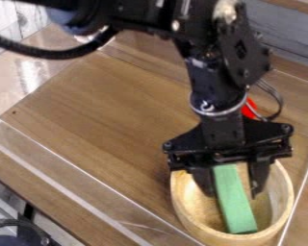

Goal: Put the green block in the brown bowl

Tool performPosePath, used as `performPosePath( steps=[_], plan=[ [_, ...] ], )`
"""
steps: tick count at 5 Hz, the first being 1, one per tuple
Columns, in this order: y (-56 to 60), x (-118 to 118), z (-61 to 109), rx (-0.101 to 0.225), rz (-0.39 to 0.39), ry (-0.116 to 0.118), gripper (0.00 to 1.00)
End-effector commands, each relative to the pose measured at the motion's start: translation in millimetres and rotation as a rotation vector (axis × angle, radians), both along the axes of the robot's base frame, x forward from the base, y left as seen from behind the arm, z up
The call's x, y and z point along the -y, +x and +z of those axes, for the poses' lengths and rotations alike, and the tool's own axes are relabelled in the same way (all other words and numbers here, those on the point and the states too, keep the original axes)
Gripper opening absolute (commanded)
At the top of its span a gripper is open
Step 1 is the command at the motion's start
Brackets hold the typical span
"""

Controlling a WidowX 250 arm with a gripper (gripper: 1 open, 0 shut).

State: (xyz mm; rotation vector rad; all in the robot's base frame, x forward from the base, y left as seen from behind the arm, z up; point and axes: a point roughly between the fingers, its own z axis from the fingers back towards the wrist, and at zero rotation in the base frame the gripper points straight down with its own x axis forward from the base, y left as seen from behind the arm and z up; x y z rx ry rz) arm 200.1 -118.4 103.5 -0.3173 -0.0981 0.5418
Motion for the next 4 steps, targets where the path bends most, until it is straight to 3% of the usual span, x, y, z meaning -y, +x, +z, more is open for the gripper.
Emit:
performPosePath(
  steps=[1,2,3,4],
  plan=[
    [4.9,5,11.3,0.066,0.0,0.008,0.0],
    [10.2,9,10.4,0.077,-0.011,0.008,1.0],
    [16.2,14,7.5,0.079,-0.025,0.002,1.0],
    [16.2,10,11.3,0.09,-0.06,0.01,0.0]
  ],
)
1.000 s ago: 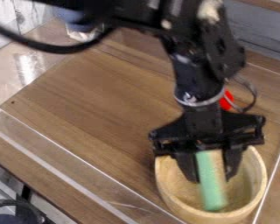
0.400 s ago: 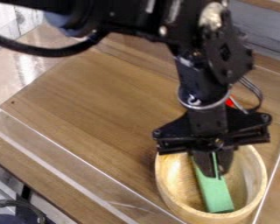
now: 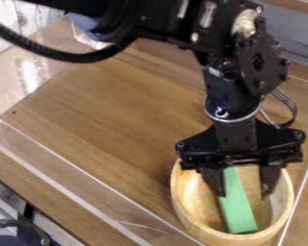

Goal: Put the green block in the brown bowl

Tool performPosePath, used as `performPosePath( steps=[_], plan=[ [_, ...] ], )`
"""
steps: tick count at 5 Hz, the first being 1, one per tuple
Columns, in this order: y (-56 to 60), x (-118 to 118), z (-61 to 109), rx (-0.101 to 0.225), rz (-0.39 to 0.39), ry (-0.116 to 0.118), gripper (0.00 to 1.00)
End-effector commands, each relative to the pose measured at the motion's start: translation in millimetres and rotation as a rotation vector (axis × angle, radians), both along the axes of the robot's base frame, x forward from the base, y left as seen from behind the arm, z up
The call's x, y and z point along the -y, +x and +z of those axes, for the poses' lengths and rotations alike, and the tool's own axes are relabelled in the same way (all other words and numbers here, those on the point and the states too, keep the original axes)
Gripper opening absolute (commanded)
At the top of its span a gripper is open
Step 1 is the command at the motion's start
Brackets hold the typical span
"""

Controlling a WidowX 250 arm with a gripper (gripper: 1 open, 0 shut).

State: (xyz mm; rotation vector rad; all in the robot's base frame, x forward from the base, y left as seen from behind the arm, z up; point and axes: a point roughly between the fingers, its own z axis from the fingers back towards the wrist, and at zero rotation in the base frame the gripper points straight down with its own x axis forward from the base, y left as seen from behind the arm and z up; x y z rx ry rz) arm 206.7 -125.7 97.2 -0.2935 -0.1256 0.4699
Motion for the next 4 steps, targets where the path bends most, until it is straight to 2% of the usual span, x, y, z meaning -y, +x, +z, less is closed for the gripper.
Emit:
performPosePath(
  steps=[1,2,4],
  plan=[
    [8.6,-1.5,21.7,0.073,-0.022,-0.02,0.0],
    [9.8,-2.9,22.9,0.074,-0.115,-0.032,1.0],
    [15.3,-9.1,20.7,0.089,-0.297,-0.043,1.0]
  ],
)
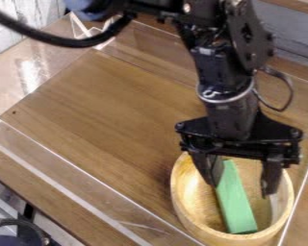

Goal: Put the green block in the brown bowl

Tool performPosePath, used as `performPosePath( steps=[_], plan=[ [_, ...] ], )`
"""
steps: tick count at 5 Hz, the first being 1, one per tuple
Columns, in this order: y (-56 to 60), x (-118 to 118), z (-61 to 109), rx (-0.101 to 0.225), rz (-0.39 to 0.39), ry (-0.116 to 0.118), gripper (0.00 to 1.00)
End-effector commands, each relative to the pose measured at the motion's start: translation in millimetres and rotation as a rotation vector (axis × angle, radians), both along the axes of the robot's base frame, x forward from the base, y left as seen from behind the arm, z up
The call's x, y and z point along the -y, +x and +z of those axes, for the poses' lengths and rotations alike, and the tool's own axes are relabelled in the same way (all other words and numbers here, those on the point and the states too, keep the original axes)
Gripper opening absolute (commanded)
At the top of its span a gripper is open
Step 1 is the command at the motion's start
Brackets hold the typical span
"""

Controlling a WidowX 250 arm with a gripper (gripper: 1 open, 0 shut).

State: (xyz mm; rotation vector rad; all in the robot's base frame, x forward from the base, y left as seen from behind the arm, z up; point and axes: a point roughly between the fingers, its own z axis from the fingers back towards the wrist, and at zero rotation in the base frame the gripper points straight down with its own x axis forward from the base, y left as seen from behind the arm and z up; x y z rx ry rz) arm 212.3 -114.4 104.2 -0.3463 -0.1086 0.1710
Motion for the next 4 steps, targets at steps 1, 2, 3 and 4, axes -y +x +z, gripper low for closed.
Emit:
performPosePath(
  steps=[1,2,3,4],
  plan=[
    [5.1,3,12.8,0.053,-0.078,-0.014,0.0],
    [0.0,4,12.6,0.055,-0.149,-0.005,0.0],
    [4.0,14,12.7,0.04,-0.14,0.021,1.0],
    [1.2,18,3.9,0.033,-0.169,0.054,1.0]
  ],
)
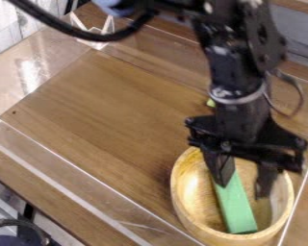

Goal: Put the green block in the brown bowl

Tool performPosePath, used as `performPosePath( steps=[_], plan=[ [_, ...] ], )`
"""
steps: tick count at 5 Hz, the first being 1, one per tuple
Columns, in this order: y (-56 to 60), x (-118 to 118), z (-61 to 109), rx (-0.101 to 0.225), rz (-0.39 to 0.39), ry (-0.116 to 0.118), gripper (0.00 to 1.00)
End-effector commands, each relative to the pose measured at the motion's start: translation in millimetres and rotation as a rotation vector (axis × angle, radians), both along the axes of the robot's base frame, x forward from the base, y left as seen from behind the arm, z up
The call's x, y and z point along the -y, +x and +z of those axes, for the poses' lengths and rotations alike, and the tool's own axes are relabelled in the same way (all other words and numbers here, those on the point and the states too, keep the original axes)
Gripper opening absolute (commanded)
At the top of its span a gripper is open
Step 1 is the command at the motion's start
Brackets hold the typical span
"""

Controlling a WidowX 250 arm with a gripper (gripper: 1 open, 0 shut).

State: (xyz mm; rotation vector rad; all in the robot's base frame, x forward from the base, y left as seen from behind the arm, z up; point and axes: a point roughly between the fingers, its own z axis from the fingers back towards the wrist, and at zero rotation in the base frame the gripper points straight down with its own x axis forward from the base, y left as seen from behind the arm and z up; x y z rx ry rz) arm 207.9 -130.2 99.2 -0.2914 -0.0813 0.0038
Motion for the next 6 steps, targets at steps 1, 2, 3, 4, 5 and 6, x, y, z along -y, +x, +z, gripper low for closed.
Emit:
performPosePath(
  steps=[1,2,3,4,5,6],
  plan=[
    [4.7,5,-1.5,0.039,-0.023,0.007,1.0],
    [10.6,0,-0.7,0.055,-0.01,0.045,1.0],
    [16.3,-5,5.7,0.062,0.007,0.07,1.0],
    [23.8,2,2.1,0.071,-0.066,0.072,1.0],
    [27.8,4,-0.9,0.084,-0.127,0.072,1.0],
    [25.4,4,-4.9,0.1,-0.159,0.086,1.0]
  ],
)
